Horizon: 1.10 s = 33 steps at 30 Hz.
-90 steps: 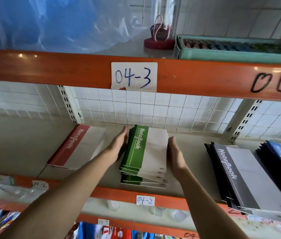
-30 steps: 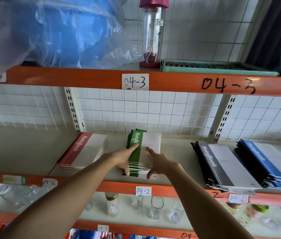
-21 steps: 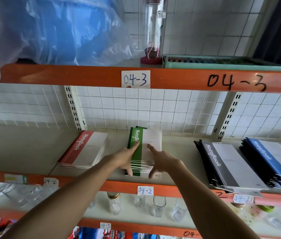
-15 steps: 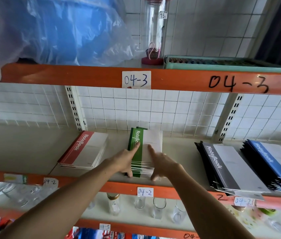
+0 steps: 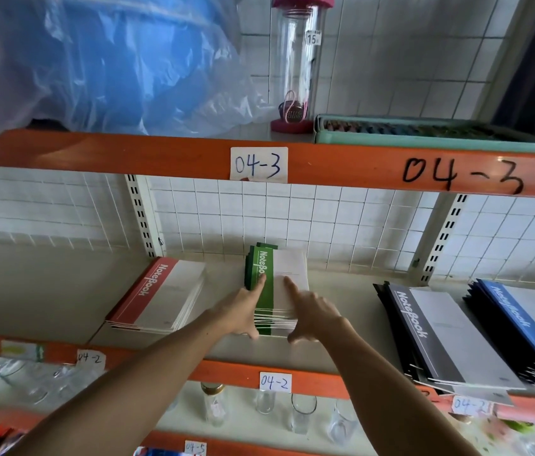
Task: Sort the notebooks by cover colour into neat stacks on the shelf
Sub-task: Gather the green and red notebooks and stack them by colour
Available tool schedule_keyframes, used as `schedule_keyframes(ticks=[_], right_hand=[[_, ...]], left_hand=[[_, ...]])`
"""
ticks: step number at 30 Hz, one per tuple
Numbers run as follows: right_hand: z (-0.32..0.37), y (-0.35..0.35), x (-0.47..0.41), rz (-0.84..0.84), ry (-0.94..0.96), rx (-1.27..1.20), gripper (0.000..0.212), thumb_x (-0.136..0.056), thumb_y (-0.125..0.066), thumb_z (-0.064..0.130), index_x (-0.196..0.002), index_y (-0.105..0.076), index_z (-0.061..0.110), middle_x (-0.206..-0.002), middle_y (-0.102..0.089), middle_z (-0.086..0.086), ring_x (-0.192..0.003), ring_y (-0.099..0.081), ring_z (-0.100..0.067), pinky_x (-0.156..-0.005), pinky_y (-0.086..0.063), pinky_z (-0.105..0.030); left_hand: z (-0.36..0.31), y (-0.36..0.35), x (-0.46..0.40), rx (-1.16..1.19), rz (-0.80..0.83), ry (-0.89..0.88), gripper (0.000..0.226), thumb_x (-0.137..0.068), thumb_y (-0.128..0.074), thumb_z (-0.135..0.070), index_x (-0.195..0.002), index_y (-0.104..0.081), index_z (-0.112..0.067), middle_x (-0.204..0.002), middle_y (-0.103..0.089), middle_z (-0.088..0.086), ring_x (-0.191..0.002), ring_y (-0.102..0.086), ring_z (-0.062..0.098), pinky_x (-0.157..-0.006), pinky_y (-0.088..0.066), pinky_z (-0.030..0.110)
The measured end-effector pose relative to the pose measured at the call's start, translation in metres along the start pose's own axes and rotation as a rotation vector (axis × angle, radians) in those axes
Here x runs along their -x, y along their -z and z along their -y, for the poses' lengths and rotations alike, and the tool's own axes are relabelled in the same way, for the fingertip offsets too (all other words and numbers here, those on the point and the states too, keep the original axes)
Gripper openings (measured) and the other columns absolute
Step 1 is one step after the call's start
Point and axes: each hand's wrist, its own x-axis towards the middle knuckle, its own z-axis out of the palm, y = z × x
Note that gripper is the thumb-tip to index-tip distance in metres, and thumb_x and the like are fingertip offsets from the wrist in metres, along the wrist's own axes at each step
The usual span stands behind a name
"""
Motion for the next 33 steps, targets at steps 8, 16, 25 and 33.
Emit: schedule_keyframes(ticks=[8, 16, 25, 33], right_hand=[[-0.002, 0.000, -0.024, -0.027, -0.045, -0.049, 0.131, -0.065, -0.089, 0.039, -0.157, 0.004, 0.027, -0.133, -0.056, -0.014, -0.118, -0.058, -0.035, -0.098, -0.049, -0.042], [0.002, 0.004, -0.036, 0.030, -0.160, -0.164, 0.125, -0.066, -0.088, 0.023, -0.155, -0.002, 0.040, -0.125, -0.060, -0.019, -0.113, -0.060, -0.039, -0.094, -0.052, -0.042], [0.000, 0.001, -0.032, 0.051, -0.177, -0.283, 0.133, -0.058, -0.092, 0.032, -0.152, 0.000, 0.047, -0.121, -0.062, -0.018, -0.113, -0.058, -0.038, -0.097, -0.049, -0.042], [0.006, -0.001, -0.011, 0.047, -0.154, -0.312, 0.127, -0.066, -0.088, 0.021, -0.155, -0.001, 0.041, -0.124, -0.061, -0.019, -0.111, -0.058, -0.036, -0.096, -0.048, -0.040]], left_hand=[[0.004, 0.003, -0.022, -0.006, -0.085, 0.059, 0.126, -0.073, -0.083, -0.010, -0.156, 0.010, -0.029, -0.079, -0.054, 0.006, -0.072, -0.062, 0.024, -0.067, -0.056, 0.040], [0.011, 0.010, -0.035, 0.138, -0.072, 0.116, 0.133, -0.061, -0.092, -0.007, -0.157, -0.006, -0.039, -0.084, -0.060, 0.006, -0.078, -0.062, 0.022, -0.079, -0.053, 0.035], [0.007, 0.008, -0.028, 0.088, -0.039, 0.077, 0.133, -0.067, -0.087, -0.006, -0.156, 0.007, -0.035, -0.068, -0.050, 0.002, -0.059, -0.051, 0.013, -0.059, -0.044, 0.029], [0.008, 0.002, -0.008, -0.026, -0.072, 0.051, 0.128, -0.071, -0.085, -0.007, -0.157, 0.006, -0.031, -0.065, -0.053, 0.001, -0.058, -0.053, 0.014, -0.057, -0.046, 0.029]])
